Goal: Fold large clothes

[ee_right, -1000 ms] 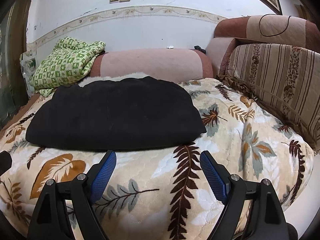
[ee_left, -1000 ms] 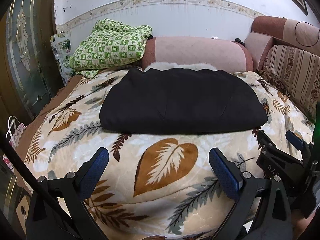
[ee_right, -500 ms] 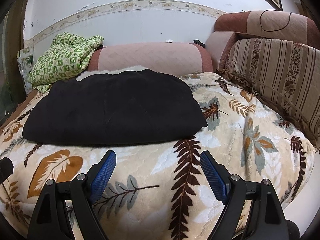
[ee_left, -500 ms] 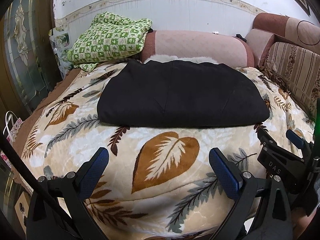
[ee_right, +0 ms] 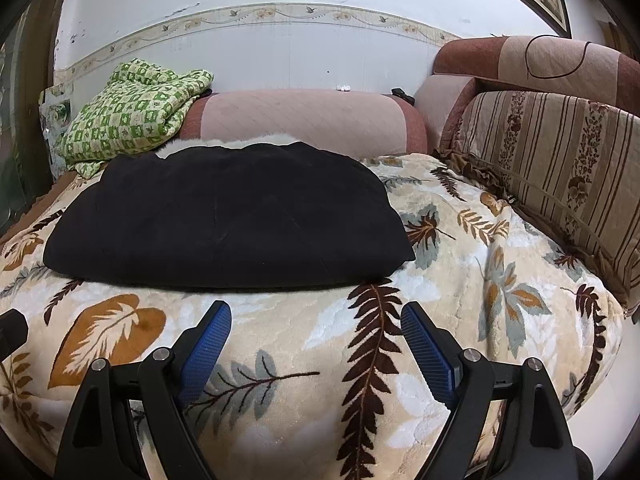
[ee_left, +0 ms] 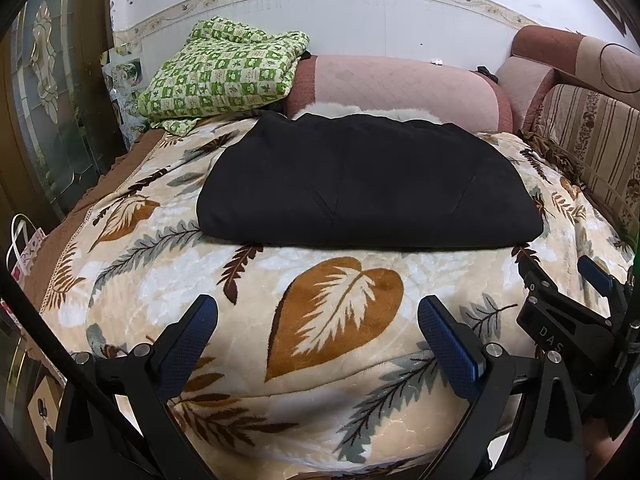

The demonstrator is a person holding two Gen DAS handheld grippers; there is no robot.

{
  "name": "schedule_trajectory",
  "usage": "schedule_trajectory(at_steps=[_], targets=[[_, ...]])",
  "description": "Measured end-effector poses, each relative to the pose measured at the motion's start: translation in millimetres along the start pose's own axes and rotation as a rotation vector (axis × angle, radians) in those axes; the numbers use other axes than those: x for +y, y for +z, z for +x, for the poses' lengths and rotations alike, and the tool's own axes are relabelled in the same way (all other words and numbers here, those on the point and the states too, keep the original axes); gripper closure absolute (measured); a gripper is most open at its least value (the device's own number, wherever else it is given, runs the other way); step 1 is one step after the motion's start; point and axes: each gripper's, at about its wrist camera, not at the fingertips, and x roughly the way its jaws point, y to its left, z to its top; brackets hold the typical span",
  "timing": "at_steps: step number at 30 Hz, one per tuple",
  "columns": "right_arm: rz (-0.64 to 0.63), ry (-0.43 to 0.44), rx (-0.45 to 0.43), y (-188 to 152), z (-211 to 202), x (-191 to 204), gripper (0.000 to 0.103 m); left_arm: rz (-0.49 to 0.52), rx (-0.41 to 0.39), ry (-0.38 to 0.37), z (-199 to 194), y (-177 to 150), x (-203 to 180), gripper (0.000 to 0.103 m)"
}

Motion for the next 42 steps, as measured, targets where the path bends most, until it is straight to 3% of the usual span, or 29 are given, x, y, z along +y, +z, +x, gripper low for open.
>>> schedule_trajectory(at_steps=[42], targets=[[-0.067, -0.042, -0.004, -1.5, 0.0, 5.4, 0.012, -0.018, 0.005, 0.006, 5.0, -4.6, 7.3, 0.003]])
